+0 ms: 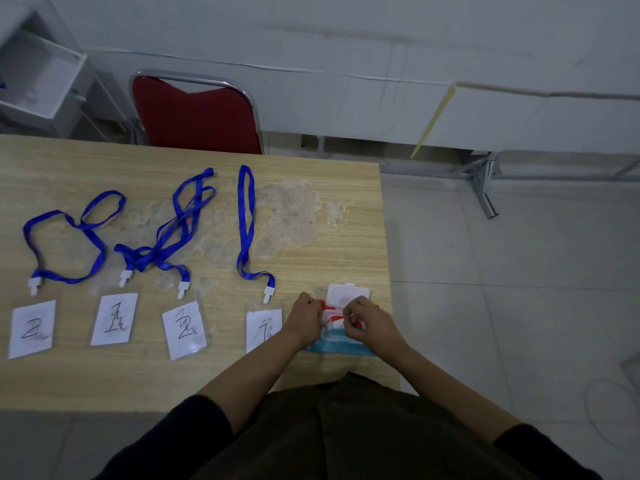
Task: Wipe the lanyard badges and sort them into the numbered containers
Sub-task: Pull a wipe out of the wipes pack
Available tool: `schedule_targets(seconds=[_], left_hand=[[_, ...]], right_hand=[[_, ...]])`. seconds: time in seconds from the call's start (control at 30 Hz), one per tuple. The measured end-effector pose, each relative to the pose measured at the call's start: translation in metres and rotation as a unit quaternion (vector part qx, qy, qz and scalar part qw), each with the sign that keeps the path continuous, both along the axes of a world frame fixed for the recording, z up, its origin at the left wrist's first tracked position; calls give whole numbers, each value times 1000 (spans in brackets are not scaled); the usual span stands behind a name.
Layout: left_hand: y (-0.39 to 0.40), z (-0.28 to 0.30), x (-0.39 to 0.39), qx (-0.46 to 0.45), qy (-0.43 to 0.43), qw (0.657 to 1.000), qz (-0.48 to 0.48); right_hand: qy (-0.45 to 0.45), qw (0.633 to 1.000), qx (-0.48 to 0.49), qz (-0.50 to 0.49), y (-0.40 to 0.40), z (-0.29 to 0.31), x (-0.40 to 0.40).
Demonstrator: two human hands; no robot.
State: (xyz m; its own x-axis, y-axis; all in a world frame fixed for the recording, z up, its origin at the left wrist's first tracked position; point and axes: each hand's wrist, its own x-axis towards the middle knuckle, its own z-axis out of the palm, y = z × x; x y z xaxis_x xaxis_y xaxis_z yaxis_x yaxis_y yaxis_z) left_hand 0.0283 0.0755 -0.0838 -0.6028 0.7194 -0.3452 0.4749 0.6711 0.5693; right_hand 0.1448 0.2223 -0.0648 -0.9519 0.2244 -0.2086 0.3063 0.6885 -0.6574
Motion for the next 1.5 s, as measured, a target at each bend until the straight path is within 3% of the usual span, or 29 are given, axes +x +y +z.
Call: schedule_targets(seconds=[0.13, 0.23, 0.4, 0.6, 0.77, 1.1, 1.37, 1.5], left_hand=[[0, -1, 0, -1, 9, 1000, -5], [0, -1, 0, 3, 16, 1000, -8], [0, -4, 0, 6, 20, 1000, -7], [1, -4, 1, -11, 18, 1000, -3], [-1, -4, 1, -10, 17, 1000, -5], [0, -7, 1, -6, 26, 1000, -8], [-2, -9, 0, 9, 29, 999, -18], [-4, -10, 0, 13, 38, 999, -20]], right_hand=[[17, 997, -36, -63, -2, -3, 3], [4, 1000, -13, -19, 0, 2, 0], [-4, 984, 132, 119, 4, 10, -5], [6, 945, 260, 200, 0, 8, -10], [-34, 951, 238, 195, -7, 9, -13], [-36, 996, 42, 64, -1, 16, -1], [-36, 982, 148, 114, -4, 11, -15], [-24, 983, 141, 114, -2, 8, -15]])
